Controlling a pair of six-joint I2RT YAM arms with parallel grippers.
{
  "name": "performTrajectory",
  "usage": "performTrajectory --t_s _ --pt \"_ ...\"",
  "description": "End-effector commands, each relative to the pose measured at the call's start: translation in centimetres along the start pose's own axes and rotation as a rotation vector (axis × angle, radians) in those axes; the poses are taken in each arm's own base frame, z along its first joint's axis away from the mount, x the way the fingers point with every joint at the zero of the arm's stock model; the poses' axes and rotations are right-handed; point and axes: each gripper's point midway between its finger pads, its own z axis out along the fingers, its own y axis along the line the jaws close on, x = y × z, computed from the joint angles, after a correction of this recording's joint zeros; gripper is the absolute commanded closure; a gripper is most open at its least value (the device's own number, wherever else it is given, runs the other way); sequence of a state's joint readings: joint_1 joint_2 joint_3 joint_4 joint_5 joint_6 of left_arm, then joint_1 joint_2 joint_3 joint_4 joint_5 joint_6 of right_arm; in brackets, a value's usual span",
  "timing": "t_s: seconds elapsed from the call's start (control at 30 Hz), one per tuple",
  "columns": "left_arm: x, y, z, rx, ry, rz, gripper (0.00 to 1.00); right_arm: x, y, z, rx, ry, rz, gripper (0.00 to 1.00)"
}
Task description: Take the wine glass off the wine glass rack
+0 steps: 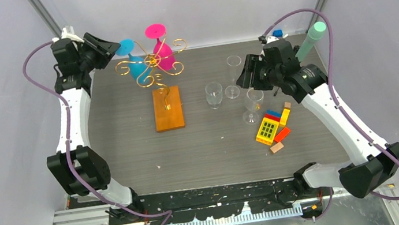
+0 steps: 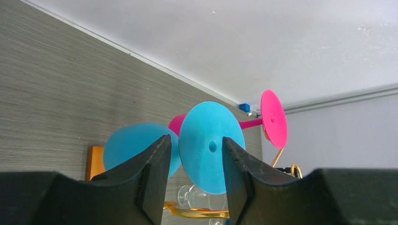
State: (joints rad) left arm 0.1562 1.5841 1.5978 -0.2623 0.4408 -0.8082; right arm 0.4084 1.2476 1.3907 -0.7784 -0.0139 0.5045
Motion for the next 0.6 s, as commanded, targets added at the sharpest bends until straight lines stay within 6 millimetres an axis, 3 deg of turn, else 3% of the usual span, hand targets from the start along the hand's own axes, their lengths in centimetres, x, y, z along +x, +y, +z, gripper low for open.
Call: performTrajectory --t_s 0.0,0.1,0.33,0.57 --pt "-0.4 -0.8 0.3 0.070 0.002 -0.022 0.55 -1.3 0.9 -0.7 -0.043 -0.059 0.007 0.41" --pt "-0.2 -0.9 0.5 0.089 0.013 -0.038 0.65 -1.3 0.8 -0.7 -0.041 -0.059 0.007 0.41" --pt "-0.7 -1.5 0.1 0.112 -0.004 -0.014 1.00 -1.6 0.6 -0.9 -0.035 -0.082 0.006 0.43" --pt "-2.0 -2.8 -1.1 0.125 -0.056 0.008 1.00 -2.3 0.1 -1.3 -0.008 -0.132 0.011 0.43"
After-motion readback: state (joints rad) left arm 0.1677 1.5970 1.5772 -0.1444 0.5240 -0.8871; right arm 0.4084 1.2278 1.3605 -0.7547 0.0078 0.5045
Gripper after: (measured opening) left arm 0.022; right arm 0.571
